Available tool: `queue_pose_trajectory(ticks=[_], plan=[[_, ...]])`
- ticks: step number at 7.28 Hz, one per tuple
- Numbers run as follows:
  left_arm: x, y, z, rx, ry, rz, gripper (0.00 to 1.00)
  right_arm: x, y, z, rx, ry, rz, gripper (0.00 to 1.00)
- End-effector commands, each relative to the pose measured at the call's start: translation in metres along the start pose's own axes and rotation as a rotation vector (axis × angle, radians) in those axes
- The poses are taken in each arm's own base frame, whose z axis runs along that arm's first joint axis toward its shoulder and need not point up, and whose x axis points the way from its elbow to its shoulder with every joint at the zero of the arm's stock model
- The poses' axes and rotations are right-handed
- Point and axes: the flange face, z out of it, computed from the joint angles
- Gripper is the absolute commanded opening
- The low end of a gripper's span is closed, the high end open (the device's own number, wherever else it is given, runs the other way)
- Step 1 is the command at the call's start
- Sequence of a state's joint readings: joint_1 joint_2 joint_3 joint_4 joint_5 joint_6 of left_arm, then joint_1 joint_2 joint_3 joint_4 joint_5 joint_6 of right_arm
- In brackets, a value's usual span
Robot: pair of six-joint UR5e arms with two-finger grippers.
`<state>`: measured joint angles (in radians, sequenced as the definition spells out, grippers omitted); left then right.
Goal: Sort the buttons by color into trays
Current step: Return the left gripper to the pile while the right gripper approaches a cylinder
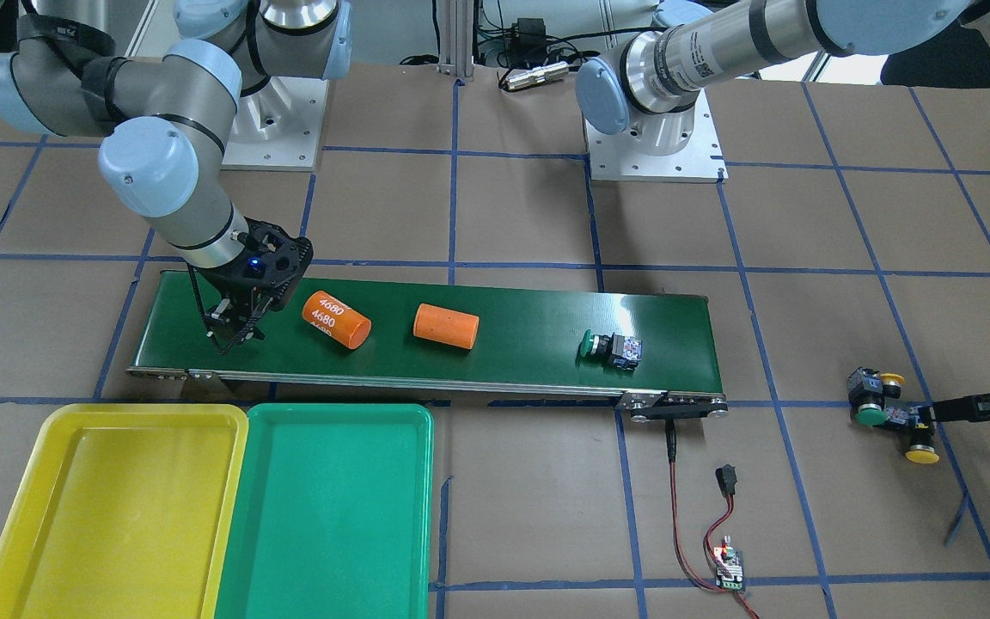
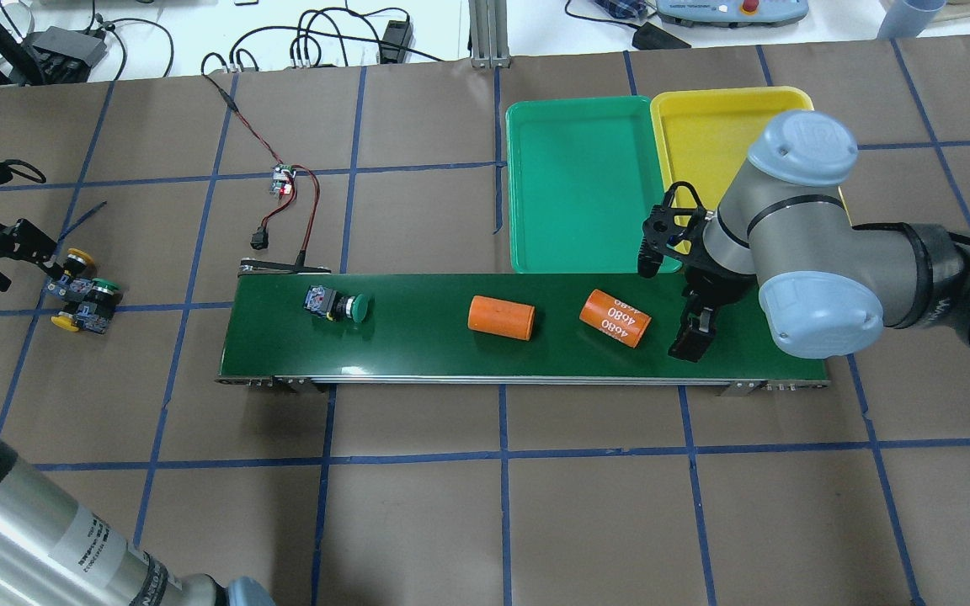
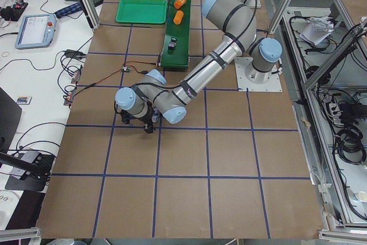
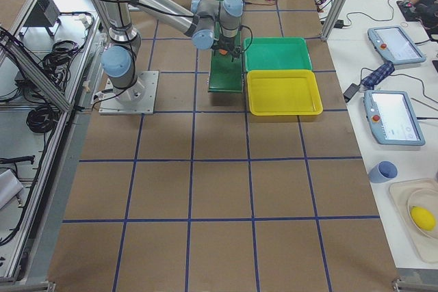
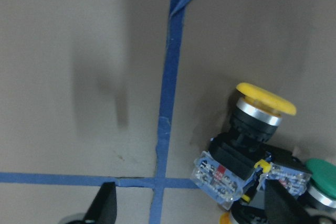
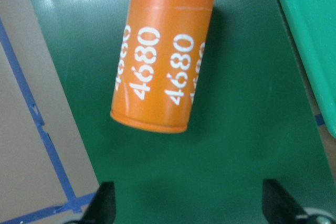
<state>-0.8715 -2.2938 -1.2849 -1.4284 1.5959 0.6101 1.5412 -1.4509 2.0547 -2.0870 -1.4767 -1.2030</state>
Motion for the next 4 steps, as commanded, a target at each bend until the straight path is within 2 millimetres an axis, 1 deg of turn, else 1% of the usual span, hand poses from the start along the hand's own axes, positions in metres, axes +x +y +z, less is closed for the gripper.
queue_pose_trajectory(ticks=[1,2,3,4], plan=[[-0.001,0.005,0.014,-0.023,0.142,0.016,1.00,-0.012,-0.013,0.004,-0.002,-0.009,0.050,1.00],[-0.003,0.003,0.019,-0.014,0.163,0.045,1.00,-0.013,-0.015,0.005,-0.001,-0.012,0.065,1.00],[-0.003,0.000,0.024,-0.012,0.172,0.058,1.00,-0.011,-0.016,0.013,-0.008,-0.026,0.068,1.00],[-0.003,-0.006,0.022,0.021,0.194,0.113,1.00,-0.007,-0.017,0.015,-0.008,-0.024,0.068,1.00]])
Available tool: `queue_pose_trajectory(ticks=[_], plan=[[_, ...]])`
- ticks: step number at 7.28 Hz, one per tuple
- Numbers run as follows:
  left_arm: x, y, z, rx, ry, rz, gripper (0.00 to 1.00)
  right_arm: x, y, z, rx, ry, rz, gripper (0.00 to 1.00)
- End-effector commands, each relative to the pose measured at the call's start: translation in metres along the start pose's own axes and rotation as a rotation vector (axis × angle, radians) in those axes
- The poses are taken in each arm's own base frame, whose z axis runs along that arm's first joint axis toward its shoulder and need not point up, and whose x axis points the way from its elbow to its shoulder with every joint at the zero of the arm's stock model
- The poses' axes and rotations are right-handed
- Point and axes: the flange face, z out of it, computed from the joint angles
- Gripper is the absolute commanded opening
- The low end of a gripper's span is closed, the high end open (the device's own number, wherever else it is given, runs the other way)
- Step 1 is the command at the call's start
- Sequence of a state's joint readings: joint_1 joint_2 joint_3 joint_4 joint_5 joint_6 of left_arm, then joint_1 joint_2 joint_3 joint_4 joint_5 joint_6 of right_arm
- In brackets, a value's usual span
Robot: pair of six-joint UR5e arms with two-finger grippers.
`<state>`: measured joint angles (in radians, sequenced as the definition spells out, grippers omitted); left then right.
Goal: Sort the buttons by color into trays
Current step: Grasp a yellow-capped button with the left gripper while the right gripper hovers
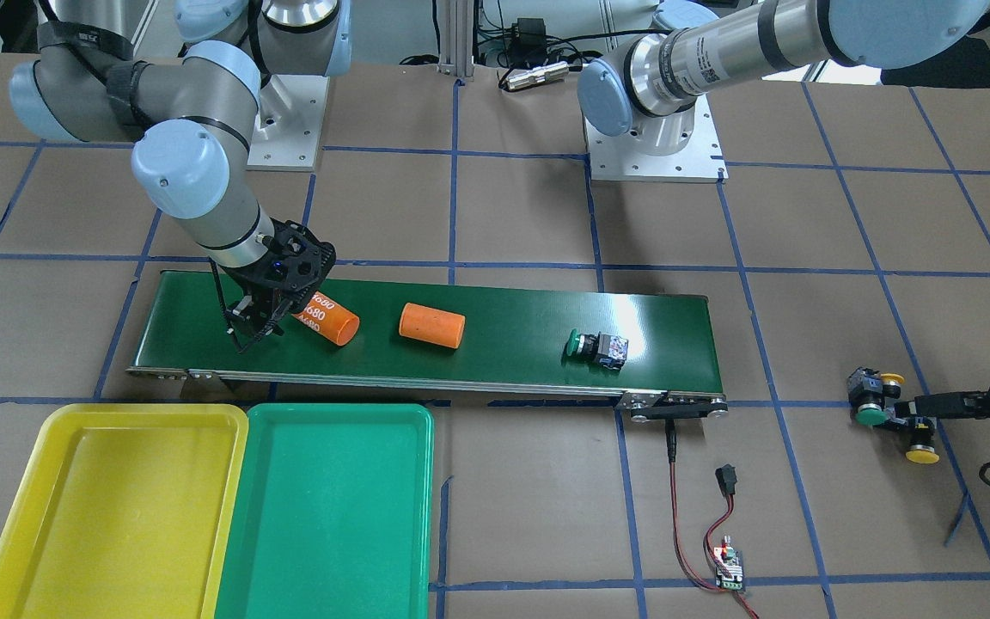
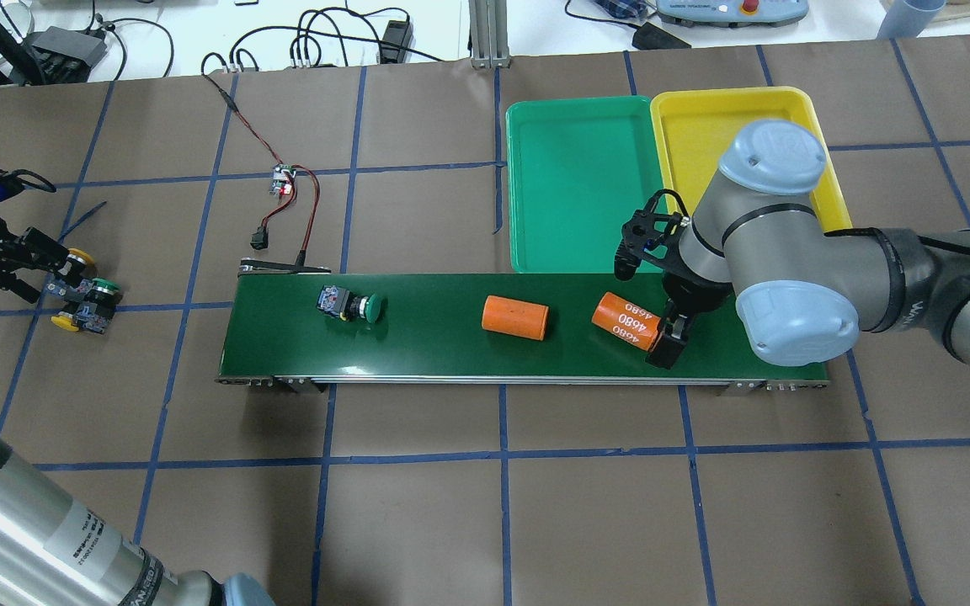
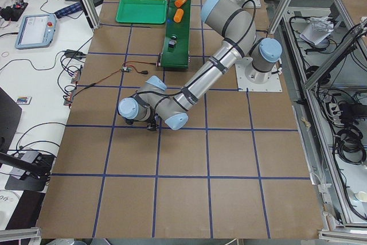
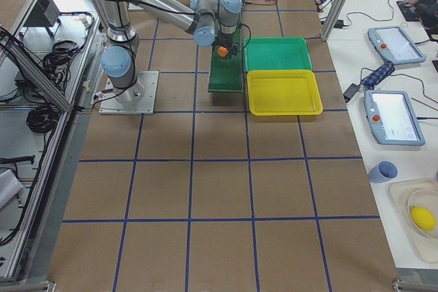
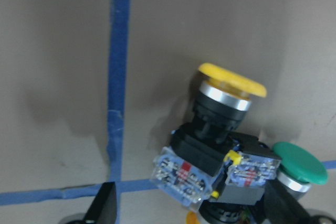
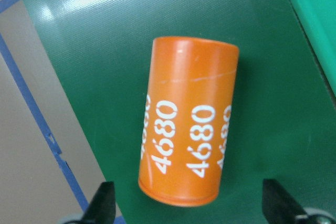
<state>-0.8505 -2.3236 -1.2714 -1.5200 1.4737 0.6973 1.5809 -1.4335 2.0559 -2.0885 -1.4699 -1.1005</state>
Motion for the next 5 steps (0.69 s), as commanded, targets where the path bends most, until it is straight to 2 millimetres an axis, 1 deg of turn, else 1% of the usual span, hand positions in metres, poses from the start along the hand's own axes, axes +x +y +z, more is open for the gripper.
queue_pose_trajectory(ticks=[1,2,3,4,5], plan=[[-0.0028,-0.0087,-0.0047,0.040,0.027,0.078,1.00,0.0037,-0.0026,0.0027,-0.002,-0.001,0.003,1.00],[-0.0036,-0.0095,-0.0041,0.039,0.027,0.118,1.00,0.0041,-0.0025,0.0022,-0.005,0.001,0.000,1.00],[-0.0058,-0.0107,0.0012,0.039,0.036,0.141,0.95,0.0041,-0.0025,0.0022,-0.005,0.001,-0.004,1.00],[-0.0069,-0.0120,0.0050,0.045,0.053,0.139,0.69,0.0041,-0.0025,0.0022,-0.005,0.001,-0.003,1.00],[-0.0101,-0.0096,0.0033,0.043,0.060,0.134,0.38,0.0043,-0.0020,0.0014,-0.009,0.006,-0.006,1.00]])
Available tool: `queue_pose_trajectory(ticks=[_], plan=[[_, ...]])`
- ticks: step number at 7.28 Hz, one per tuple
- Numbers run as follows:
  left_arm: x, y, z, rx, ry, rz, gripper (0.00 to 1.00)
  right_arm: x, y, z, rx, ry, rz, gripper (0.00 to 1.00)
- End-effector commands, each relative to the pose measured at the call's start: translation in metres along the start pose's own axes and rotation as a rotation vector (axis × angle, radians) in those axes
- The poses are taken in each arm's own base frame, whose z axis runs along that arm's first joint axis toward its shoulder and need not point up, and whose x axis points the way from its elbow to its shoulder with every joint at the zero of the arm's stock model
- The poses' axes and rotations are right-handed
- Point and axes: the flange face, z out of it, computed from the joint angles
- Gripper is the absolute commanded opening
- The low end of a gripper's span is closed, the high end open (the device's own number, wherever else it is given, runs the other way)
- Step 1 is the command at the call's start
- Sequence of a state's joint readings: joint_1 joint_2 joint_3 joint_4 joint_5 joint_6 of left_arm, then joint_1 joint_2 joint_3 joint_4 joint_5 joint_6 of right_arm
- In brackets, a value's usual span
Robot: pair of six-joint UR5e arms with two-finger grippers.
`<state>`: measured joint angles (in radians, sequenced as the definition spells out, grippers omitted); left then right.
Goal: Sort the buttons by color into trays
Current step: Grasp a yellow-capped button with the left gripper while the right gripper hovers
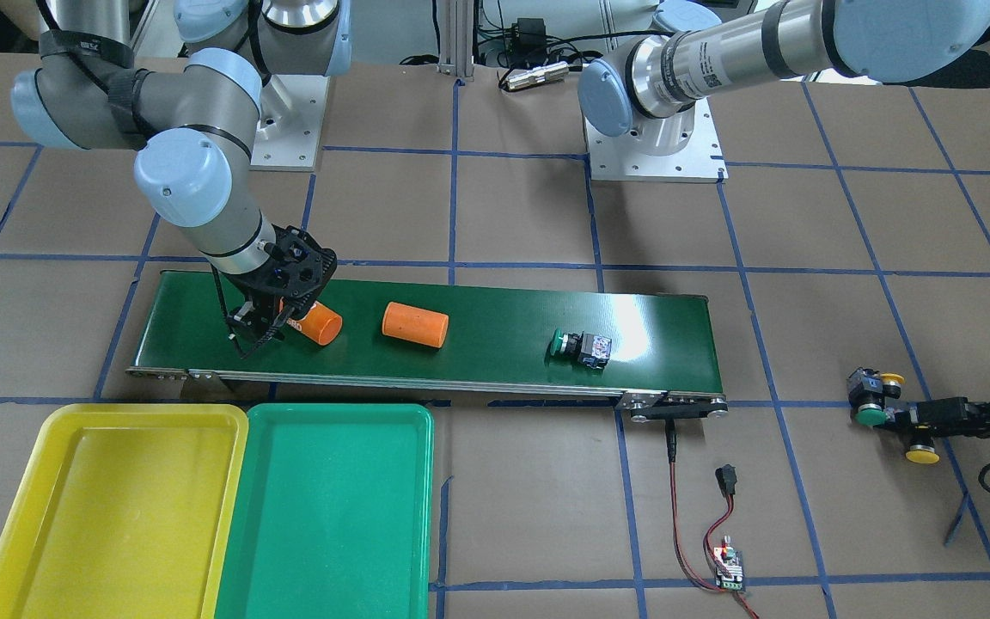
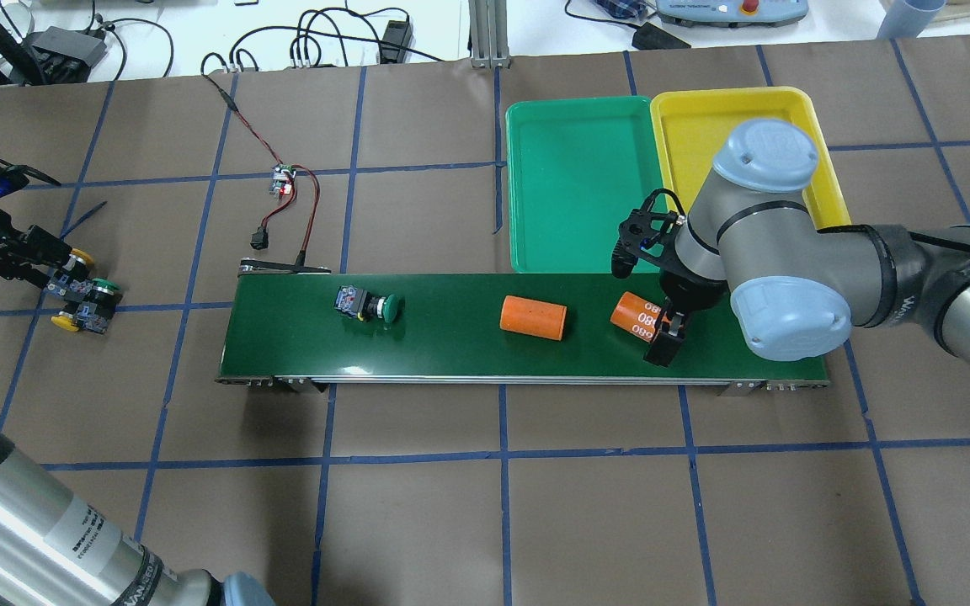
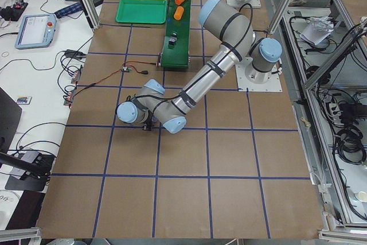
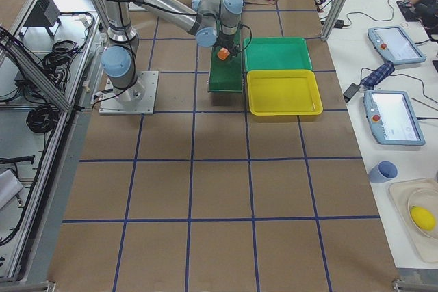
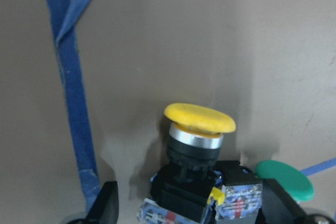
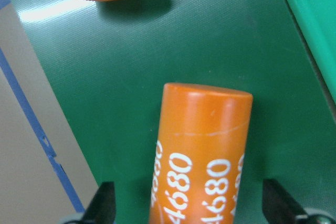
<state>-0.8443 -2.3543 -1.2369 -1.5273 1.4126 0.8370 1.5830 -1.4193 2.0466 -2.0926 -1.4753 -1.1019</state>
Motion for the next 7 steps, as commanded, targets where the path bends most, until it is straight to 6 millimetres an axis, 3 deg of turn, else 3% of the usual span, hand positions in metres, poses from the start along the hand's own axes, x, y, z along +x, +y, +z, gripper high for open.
queue_pose_trajectory(ticks=[1,5,7], plan=[[-0.005,0.007,0.001,-0.011,0.048,-0.014,0.19,0.000,0.001,-0.002,-0.009,0.013,-0.011,1.00],[0.003,0.011,-0.013,0.004,0.066,-0.022,0.16,0.001,0.007,-0.001,-0.063,0.032,-0.253,1.00],[0.018,0.008,-0.040,-0.003,0.064,-0.025,0.16,0.004,0.014,-0.002,-0.132,0.055,-0.297,1.00]])
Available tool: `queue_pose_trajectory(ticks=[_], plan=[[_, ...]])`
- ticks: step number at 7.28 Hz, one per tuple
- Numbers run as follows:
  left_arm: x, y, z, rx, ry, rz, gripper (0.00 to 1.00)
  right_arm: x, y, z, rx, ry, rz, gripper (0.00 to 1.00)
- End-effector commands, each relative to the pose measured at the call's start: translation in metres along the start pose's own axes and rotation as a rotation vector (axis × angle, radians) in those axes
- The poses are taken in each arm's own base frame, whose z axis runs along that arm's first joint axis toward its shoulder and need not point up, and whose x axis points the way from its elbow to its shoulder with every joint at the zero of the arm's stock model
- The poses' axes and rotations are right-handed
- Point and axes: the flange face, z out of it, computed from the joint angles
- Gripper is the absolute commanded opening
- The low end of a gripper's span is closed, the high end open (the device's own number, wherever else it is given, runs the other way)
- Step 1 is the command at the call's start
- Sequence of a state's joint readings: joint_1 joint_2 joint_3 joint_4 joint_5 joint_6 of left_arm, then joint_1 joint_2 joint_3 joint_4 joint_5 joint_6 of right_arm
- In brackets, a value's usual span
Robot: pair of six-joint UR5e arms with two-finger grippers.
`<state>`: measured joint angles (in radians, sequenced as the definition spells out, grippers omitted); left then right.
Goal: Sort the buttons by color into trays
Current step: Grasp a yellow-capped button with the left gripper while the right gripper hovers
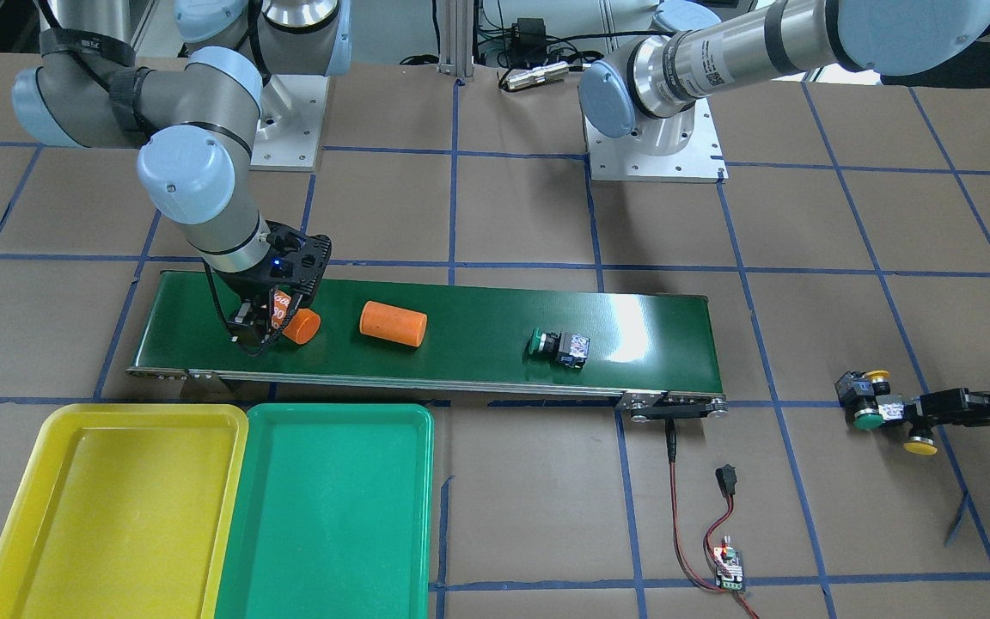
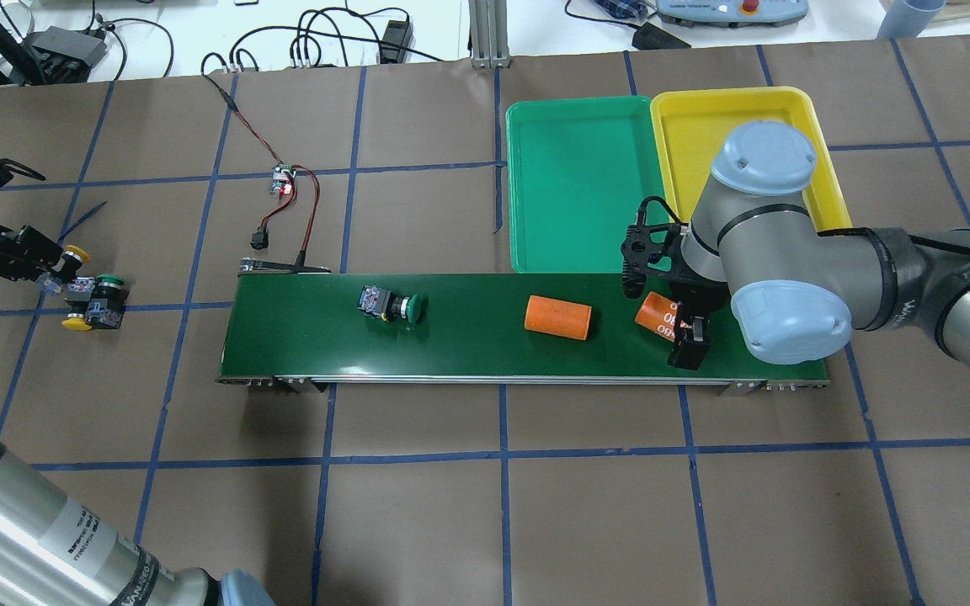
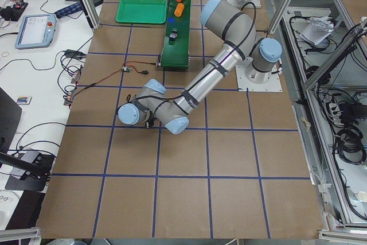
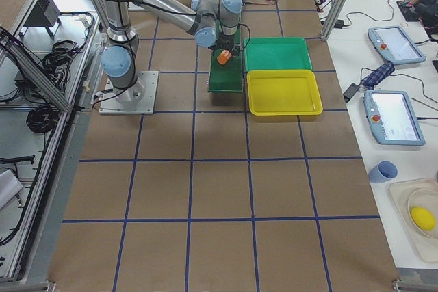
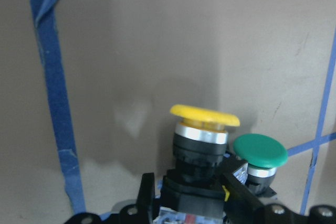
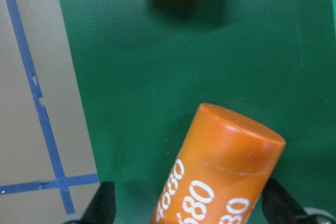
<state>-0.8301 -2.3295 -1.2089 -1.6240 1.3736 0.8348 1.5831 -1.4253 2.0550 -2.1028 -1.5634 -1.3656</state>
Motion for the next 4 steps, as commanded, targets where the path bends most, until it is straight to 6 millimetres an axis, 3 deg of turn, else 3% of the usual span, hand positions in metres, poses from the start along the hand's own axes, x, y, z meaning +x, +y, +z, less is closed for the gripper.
queue_pose_trajectory(ticks=[1,3,4], plan=[[0.032,0.005,-0.043,-0.030,0.019,-0.039,0.16,0.001,0.006,-0.003,-0.060,0.018,-0.039,1.00],[0.121,-0.006,-0.052,-0.079,-0.003,-0.095,0.12,0.001,0.006,-0.003,-0.061,0.017,-0.091,1.00],[0.135,-0.003,-0.044,-0.094,0.000,-0.133,0.12,0.002,0.006,-0.006,-0.057,0.023,-0.114,1.00]])
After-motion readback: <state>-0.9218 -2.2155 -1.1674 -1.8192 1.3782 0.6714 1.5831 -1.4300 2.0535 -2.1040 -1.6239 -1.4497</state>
